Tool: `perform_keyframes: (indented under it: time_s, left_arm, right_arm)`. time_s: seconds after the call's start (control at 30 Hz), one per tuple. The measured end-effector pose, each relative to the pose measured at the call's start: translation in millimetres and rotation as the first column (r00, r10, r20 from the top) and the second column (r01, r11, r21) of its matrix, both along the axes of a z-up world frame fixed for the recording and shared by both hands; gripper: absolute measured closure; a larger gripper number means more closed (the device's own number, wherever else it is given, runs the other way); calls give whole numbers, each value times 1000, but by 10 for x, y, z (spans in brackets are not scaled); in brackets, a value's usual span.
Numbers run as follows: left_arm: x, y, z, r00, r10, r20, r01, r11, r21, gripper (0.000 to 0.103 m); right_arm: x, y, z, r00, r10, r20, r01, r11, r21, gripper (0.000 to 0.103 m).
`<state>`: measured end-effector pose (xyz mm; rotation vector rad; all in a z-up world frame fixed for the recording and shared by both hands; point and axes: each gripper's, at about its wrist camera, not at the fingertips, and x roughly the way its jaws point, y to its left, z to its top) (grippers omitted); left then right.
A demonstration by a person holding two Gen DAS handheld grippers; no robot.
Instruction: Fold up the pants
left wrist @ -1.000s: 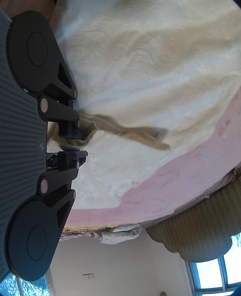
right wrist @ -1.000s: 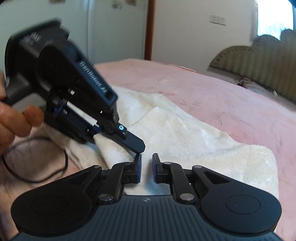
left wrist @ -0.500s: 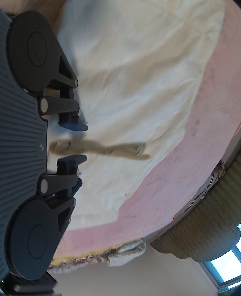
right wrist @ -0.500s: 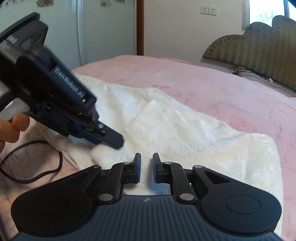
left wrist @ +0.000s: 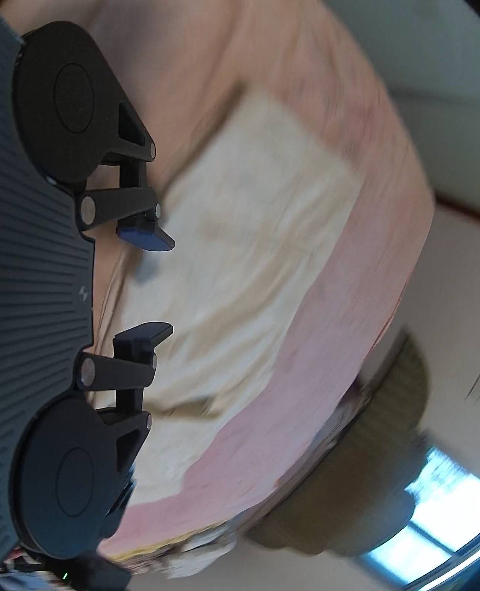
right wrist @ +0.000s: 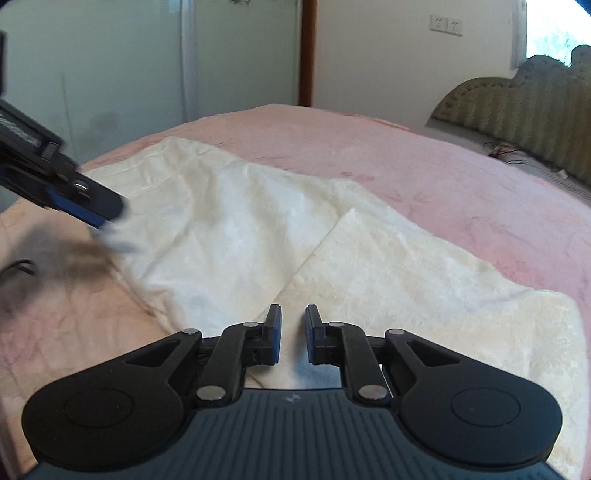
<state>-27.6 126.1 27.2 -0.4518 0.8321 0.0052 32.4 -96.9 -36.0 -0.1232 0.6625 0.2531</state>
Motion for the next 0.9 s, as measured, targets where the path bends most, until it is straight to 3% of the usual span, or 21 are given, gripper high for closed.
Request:
perform_keyframes:
  time_s: [0.07,0.2,0.33,0.43,0.5,0.6,0.67,0.77,0.9]
  left_arm:
    - [-95,340,9,994,111,2,-111,993,-33,57]
    - [-142,938,-27,963,268,-25,-268,944,-191,57]
    - [-99,1130,-57,957,290,-21,-283,911,-300,57]
    - [-48,1186,-123,957,289,-27,-280,891,-357,57]
    - [-34,1188,-196,951,306,-41,-299,880,-369,57]
    - [-9,1215,-263,950,312,-28,-300,878,-372,64]
    - [25,1224,-307,951,308,-37,-301,886,-354,82]
    - [45,1270,-396,941,335,-50,-330,877,-349,96]
    - [65,1317,-506,926,372,-60,-369,864,-342,99]
  right_arm:
    - [9,82,114,998,60,18,-61,997,51,90]
    - [149,637,266,966,256,32,-257,966,39,90]
    - [233,1407,276,879,471,72,-466,882,-72,90]
    - [302,1907,169,827,557,71,-539,822,-183,90]
    - [381,2155,69,802,595,51,-574,792,-209,89]
    - [459,2357,-78,808,587,52,-554,786,-276,90]
    - [482,2392,-126,810,585,47,-548,783,-295,90]
    - [498,2400,-121,811,583,44,-550,786,-281,90]
    - [532,2496,-156,809,586,54,-549,784,-291,91]
